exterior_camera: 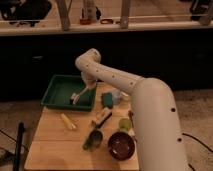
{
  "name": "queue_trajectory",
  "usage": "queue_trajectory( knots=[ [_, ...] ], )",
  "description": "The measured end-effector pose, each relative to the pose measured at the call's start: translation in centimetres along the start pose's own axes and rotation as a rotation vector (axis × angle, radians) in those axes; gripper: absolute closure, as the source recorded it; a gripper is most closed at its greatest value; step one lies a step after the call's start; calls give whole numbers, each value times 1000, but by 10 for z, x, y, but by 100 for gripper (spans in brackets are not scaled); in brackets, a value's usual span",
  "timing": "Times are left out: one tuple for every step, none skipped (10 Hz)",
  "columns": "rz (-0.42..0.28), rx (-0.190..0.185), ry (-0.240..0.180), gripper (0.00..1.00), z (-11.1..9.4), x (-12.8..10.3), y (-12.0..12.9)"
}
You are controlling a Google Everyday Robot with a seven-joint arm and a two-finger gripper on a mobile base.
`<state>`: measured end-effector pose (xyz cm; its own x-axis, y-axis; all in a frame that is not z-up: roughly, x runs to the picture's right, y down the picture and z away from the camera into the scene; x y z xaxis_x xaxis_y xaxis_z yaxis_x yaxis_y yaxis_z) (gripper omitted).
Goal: Wipe tray with brush
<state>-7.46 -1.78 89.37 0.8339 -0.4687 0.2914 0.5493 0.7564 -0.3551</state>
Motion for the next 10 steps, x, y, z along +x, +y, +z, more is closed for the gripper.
queue_trajectory(
  knots=[
    [10,8,28,100,-5,6,-3],
    [21,17,58,100,-6,10,-11],
    [29,30,75,100,-6,11,-20],
    [34,44,74,100,-4,6,-28],
    [42,58,71,100,1,4,-35],
    [43,66,58,100,6,1,-40],
    [39,76,31,100,14,-5,-46],
    [29,80,3,100,19,-12,-49],
    [-5,83,-64,100,25,-24,-54],
    [-27,80,-96,100,28,-27,-54]
  ],
)
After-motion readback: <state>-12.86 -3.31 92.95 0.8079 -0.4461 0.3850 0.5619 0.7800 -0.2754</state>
